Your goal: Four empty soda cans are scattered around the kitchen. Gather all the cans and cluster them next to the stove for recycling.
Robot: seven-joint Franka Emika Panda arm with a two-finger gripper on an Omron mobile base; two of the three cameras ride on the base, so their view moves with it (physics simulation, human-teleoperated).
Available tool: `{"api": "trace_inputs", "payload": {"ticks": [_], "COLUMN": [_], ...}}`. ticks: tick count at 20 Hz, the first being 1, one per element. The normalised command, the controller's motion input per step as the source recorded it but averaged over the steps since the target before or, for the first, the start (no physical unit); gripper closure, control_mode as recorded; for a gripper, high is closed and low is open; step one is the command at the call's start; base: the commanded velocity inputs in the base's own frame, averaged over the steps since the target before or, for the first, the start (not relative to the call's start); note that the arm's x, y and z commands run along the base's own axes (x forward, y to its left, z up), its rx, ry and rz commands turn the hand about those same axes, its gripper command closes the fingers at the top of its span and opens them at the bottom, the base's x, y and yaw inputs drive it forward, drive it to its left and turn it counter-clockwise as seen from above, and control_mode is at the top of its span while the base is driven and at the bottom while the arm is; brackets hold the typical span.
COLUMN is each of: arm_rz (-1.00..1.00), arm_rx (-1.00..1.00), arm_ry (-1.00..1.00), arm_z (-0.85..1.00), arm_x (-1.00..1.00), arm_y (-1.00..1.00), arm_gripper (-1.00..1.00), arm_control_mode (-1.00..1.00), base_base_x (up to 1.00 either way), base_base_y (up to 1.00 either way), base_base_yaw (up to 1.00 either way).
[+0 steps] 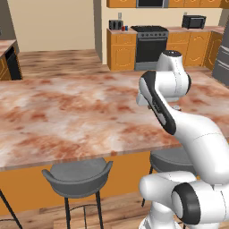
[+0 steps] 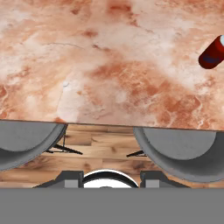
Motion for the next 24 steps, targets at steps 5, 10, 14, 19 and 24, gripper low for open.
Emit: {"api": "trace_inputs", "payload": {"ticks": [5, 10, 14, 19, 24], "arm_rz": [0.00, 0.00, 0.00, 0.00, 0.00], "arm_rx": [0.00, 0.00, 0.00, 0.00, 0.00], "arm_ry": [0.00, 0.00, 0.00, 0.00, 0.00], "arm_z": [-0.02, -0.06, -0.08, 0.00, -0.04], "arm_x": [0.00, 0.00, 0.00, 0.03, 0.06], "arm_y": [-0.25, -0.57, -0.64, -0.59, -0.50], "arm_gripper": [-1.00, -1.00, -1.00, -1.00, -1.00], "arm_control_mode": [-1.00, -1.00, -1.00, -1.00, -1.00], "base_base_x": [0.00, 0.00, 0.00, 0.00, 0.00], "base_base_y": [0.00, 0.00, 0.00, 0.00, 0.00], "base_base_yaw": [0.00, 0.00, 0.00, 0.00, 0.00]}}
